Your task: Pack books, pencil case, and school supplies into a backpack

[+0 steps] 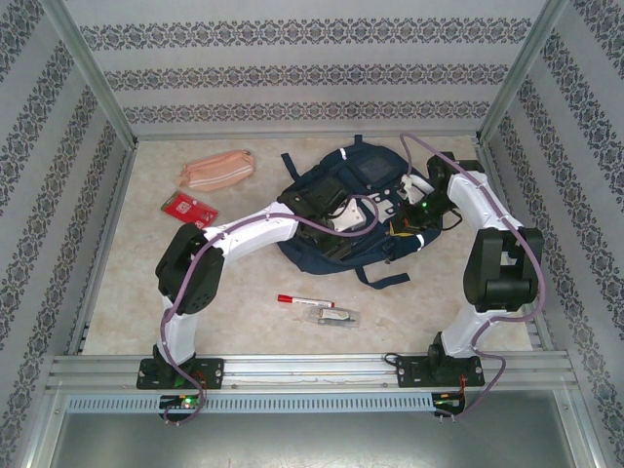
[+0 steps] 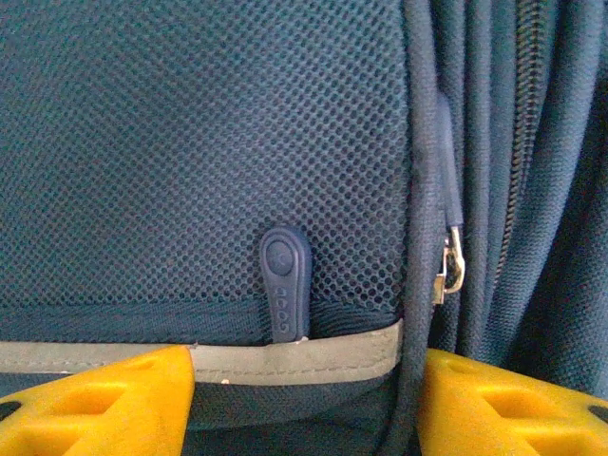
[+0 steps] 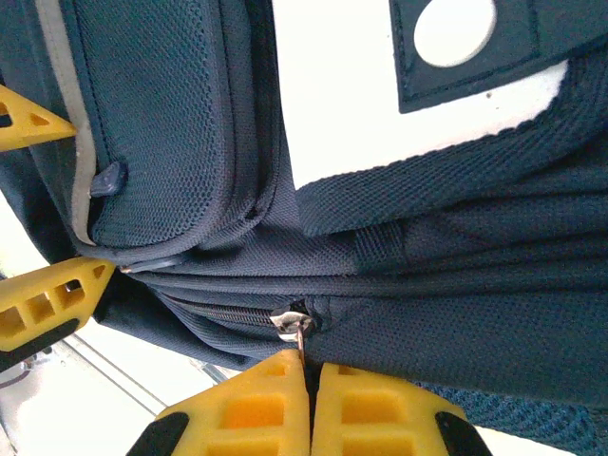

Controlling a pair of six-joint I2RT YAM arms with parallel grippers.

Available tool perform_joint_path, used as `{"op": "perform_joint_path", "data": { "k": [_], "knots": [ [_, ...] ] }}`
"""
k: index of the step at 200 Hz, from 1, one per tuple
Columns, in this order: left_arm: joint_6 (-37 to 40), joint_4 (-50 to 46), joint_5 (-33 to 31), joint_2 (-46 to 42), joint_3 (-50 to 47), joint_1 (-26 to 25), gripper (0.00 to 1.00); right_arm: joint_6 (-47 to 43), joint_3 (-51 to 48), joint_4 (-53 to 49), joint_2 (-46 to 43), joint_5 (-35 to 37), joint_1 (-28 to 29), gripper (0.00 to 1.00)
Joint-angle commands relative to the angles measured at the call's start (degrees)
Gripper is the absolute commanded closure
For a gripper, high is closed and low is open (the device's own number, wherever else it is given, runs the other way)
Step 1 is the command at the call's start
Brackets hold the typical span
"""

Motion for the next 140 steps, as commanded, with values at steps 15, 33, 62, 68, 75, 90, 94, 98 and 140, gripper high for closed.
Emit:
{"op": "perform_joint_path", "data": {
  "k": [15,33,62,68,75,90,94,98,140],
  "knots": [
    [8.2,2.9,2.7,-1.3,-1.3,-0.4,0.40,-1.1,1.2,-0.6,-2.9,-3.2,-0.7,1.00],
    [11.9,3.9,-1.0,-0.9,-1.2,-0.2,0.73,-1.2,1.0,-0.4,-2.6,-3.0,-0.8,0.98],
    [12.5,5.8,0.0,-2.0,-0.4,0.5,1.00,-0.4,-0.8,0.9,-3.0,-3.0,-0.7,0.86],
    [12.8,5.9,0.8,-2.5,-0.2,0.5,1.00,-0.1,-1.7,1.7,-3.6,-3.0,-0.7,0.81],
    [12.9,5.9,1.4,-2.9,0.0,0.6,1.00,0.4,-2.7,2.5,-4.0,-3.0,-0.8,0.78],
    [11.8,6.2,1.5,-3.8,0.6,0.8,1.00,0.9,-3.5,3.2,-3.9,-4.0,-1.3,0.75],
    [11.5,6.3,1.9,-4.0,0.6,1.0,1.00,1.0,-3.6,3.1,-3.8,-4.3,-1.4,0.75],
    [10.9,6.5,2.2,-4.2,0.6,1.2,1.00,1.2,-3.6,3.1,-3.6,-4.6,-1.5,0.74],
    [7.2,6.0,5.0,-3.7,2.8,3.0,1.00,1.4,-6.4,4.1,-3.5,-4.1,-1.6,0.75]
  ]
}}
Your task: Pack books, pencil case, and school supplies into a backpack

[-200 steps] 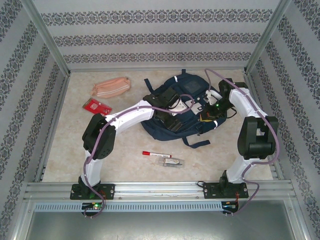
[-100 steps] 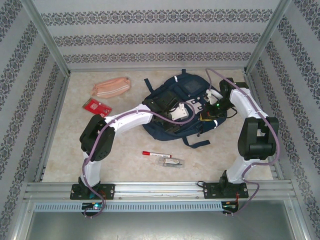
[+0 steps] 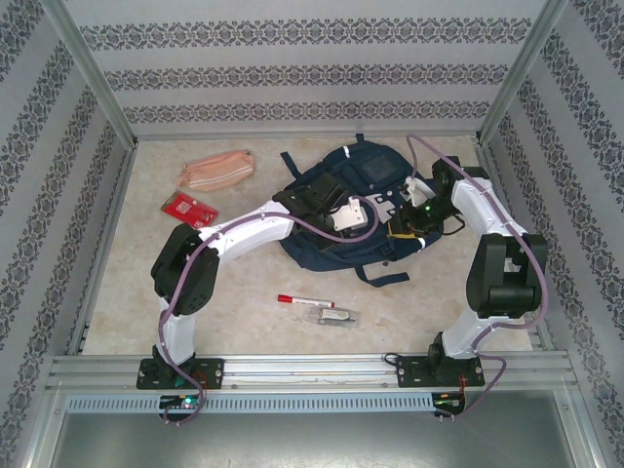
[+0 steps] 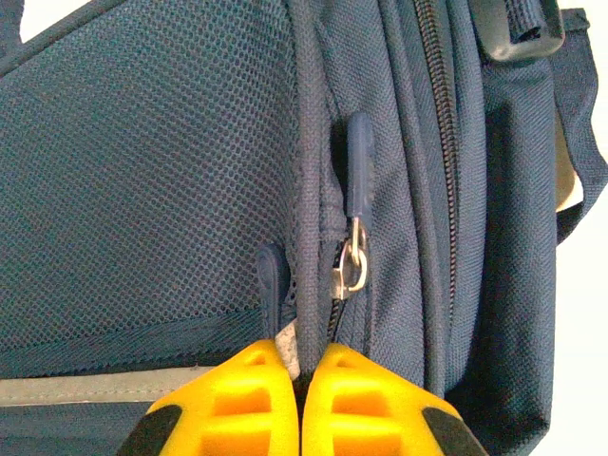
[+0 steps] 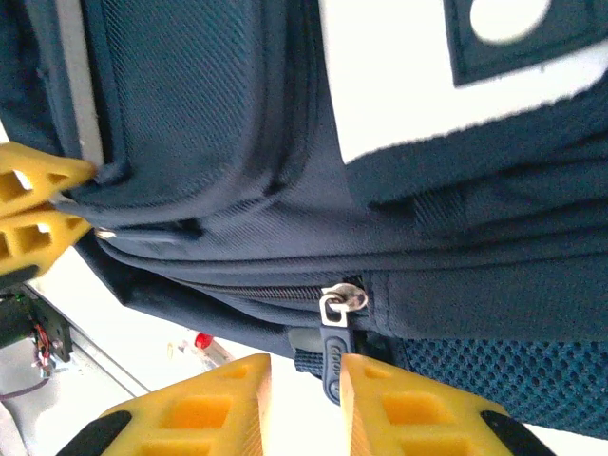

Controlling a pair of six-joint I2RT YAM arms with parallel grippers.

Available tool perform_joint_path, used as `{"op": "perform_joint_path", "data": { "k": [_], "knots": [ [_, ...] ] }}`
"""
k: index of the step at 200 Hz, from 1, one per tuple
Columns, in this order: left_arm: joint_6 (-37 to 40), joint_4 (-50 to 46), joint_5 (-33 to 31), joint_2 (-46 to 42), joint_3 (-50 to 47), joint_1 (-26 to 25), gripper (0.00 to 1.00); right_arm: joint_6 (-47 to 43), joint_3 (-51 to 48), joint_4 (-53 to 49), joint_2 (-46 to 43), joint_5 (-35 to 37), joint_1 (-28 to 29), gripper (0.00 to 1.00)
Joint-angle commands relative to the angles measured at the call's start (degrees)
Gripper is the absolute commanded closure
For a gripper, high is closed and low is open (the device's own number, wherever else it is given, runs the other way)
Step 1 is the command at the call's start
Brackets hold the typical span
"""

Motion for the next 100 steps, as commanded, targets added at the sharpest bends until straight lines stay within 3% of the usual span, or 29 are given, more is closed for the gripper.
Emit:
{"op": "perform_joint_path", "data": {
  "k": [1,36,71,100],
  "knots": [
    [-1.8,3.1,2.5,-2.3,3.0,1.6,1.00,0.6,-1.5,0.4,-0.9,-0.9,-0.5,0.75],
    [-1.4,3.7,3.6,-2.4,2.6,1.8,1.00,1.9,-5.0,3.3,-3.3,1.7,-0.5,0.59],
    [-2.8,3.2,4.8,-2.6,3.6,1.8,1.00,2.1,-7.2,5.2,-2.3,-1.9,0.6,0.58],
    [-4.0,2.9,5.4,-2.2,4.3,1.8,1.00,1.9,-7.4,5.9,-2.7,4.0,3.4,0.59]
  ]
}}
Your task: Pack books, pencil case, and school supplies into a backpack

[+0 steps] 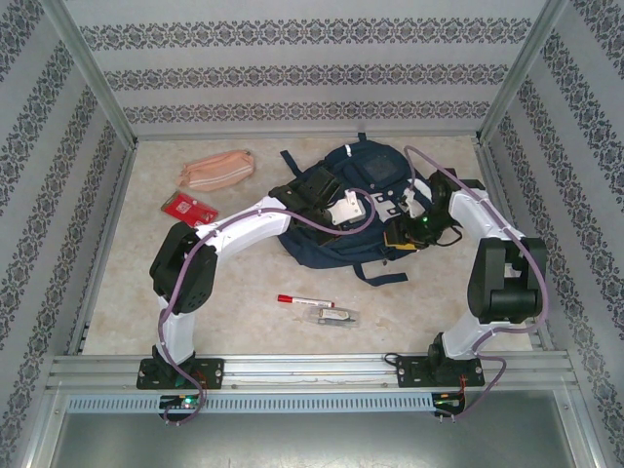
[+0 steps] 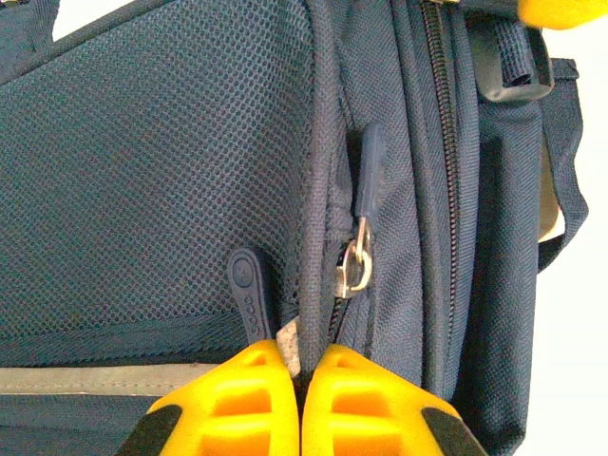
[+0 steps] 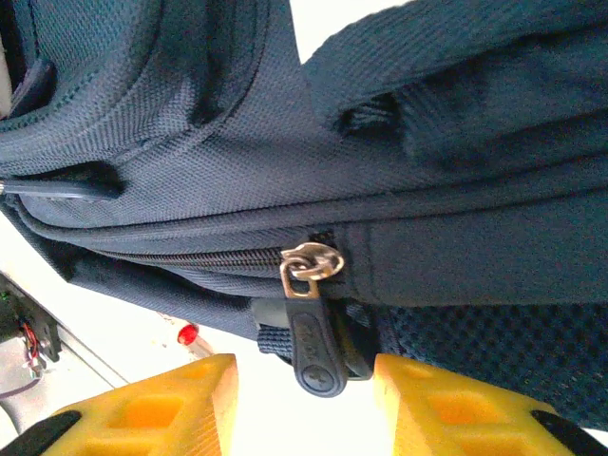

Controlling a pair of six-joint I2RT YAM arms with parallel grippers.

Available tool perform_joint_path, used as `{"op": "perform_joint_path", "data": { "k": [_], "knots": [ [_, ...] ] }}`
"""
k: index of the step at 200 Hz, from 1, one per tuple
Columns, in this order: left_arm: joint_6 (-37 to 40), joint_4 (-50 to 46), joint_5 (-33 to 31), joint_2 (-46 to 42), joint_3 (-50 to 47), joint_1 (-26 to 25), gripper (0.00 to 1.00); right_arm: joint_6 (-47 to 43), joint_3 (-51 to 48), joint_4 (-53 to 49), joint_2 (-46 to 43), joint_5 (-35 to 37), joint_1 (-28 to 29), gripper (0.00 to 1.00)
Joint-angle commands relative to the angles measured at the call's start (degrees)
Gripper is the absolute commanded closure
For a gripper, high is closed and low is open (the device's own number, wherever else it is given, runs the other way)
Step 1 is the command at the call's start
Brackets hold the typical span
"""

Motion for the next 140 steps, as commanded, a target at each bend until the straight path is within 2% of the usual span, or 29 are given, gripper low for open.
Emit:
{"op": "perform_joint_path", "data": {
  "k": [1,27,85,97,116,140],
  "knots": [
    [-2.0,2.9,3.0,-2.2,3.3,0.5,1.00,0.5,-0.3,1.1,-0.6,3.5,2.1,0.59],
    [-2.5,3.2,3.7,-2.5,2.6,0.5,1.00,1.0,1.3,0.1,-1.4,10.8,3.2,0.62],
    [-3.5,4.0,3.1,-2.8,2.0,0.5,1.00,0.4,3.6,-1.8,0.1,13.4,4.4,0.79],
    [-3.5,3.8,3.0,-2.5,2.3,0.5,1.00,0.3,4.4,-2.0,0.3,14.4,5.2,0.79],
    [-3.9,3.4,2.9,-2.7,2.3,0.5,1.00,0.0,5.8,-2.3,1.2,14.7,5.6,0.72],
    [-4.2,4.7,3.4,-2.8,1.4,0.5,1.00,-0.6,7.8,-3.0,3.0,13.8,5.6,0.75]
  ]
}}
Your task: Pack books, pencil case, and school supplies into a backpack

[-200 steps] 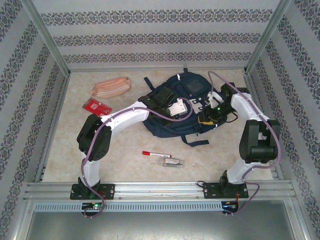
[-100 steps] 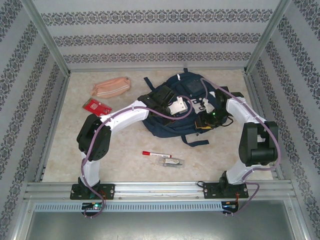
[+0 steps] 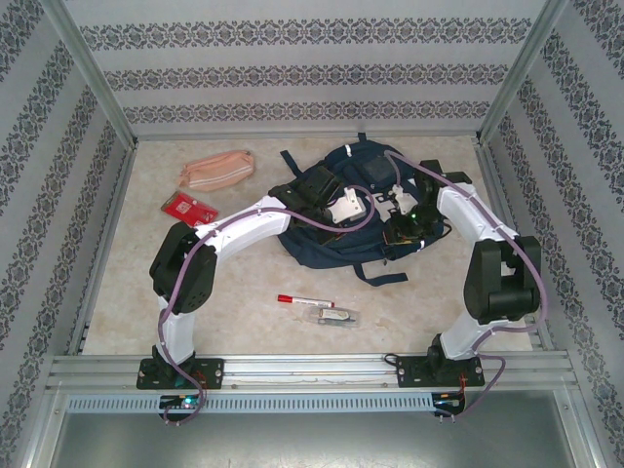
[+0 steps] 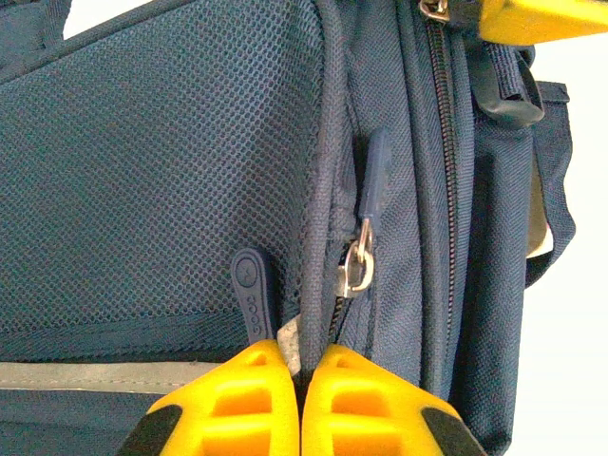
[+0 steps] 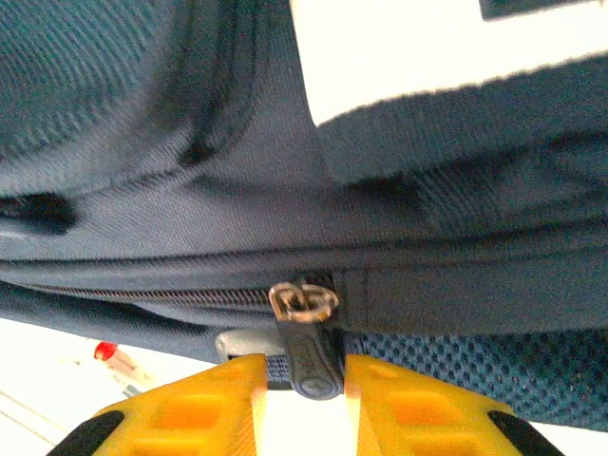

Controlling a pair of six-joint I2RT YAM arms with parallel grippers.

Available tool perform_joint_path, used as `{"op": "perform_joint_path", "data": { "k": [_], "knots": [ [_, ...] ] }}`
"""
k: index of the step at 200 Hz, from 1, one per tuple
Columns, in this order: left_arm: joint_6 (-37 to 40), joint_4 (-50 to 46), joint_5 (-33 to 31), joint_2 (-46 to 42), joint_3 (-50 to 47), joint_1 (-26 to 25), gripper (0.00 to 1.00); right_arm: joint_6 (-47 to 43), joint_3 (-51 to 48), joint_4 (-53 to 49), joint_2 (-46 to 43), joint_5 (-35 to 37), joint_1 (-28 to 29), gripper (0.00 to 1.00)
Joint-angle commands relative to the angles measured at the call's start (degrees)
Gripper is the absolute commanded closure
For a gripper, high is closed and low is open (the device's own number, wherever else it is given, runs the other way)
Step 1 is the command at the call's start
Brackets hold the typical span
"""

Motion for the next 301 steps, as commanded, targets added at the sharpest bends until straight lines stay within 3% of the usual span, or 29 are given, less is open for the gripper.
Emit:
{"op": "perform_joint_path", "data": {
  "k": [1,84,166,205,262,301],
  "knots": [
    [-1.3,4.7,2.7,-2.8,1.1,0.5,1.00,-1.2,2.6,-1.9,2.1,0.7,0.3,0.75],
    [-2.7,4.0,2.8,-2.4,2.2,0.5,1.00,-1.0,3.3,-2.9,4.3,3.6,1.6,0.69],
    [-2.5,3.7,2.6,-2.3,2.5,0.5,1.00,-2.3,3.8,-3.5,3.5,10.4,3.1,0.95],
    [-4.1,4.5,2.0,-2.1,2.4,0.5,1.00,-2.5,6.5,-6.4,3.0,10.7,4.0,0.99],
    [-6.2,4.3,2.5,-1.2,4.5,0.6,1.00,-2.5,13.4,-17.1,3.6,4.5,4.3,1.00],
    [-10.1,3.6,6.1,-0.2,6.4,0.9,1.00,-3.4,9.9,-16.8,4.2,-12.0,3.6,1.00]
  ]
}}
